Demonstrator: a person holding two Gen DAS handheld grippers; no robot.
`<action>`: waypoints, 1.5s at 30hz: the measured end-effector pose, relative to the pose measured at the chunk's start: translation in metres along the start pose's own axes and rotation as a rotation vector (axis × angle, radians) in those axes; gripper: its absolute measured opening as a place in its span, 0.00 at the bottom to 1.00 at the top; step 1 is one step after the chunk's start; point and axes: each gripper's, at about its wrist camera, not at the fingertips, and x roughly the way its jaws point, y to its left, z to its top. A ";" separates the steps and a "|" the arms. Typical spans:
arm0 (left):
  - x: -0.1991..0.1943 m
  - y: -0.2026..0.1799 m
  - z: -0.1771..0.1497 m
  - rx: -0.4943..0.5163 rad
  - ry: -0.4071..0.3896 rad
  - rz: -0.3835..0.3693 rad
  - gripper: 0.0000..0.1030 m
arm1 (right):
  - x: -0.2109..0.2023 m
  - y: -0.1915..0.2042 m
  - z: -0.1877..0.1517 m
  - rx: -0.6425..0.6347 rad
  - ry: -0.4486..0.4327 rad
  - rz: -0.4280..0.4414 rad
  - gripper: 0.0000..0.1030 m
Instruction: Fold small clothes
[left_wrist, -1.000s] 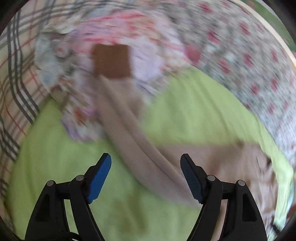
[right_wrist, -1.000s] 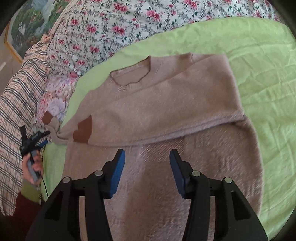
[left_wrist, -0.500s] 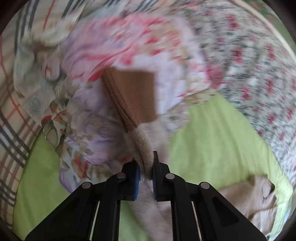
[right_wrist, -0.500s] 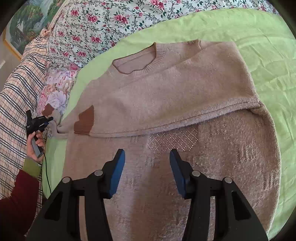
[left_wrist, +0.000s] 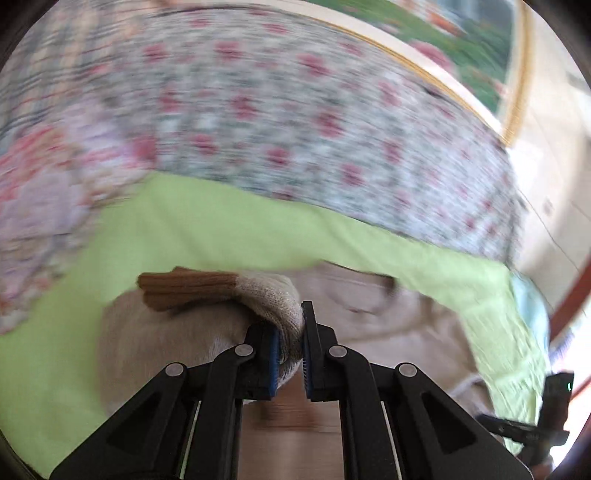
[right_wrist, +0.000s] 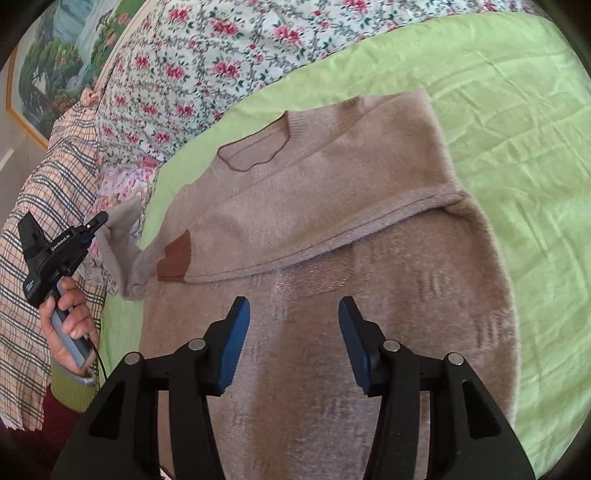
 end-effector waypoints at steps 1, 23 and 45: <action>0.007 -0.022 -0.005 0.039 0.015 -0.022 0.08 | -0.003 -0.004 0.000 0.009 -0.006 -0.003 0.50; 0.091 -0.117 -0.102 0.252 0.303 -0.150 0.67 | 0.012 -0.002 0.034 -0.002 -0.034 -0.001 0.50; 0.062 0.083 -0.073 -0.057 0.248 0.330 0.36 | 0.010 0.046 0.108 -0.047 -0.253 0.132 0.09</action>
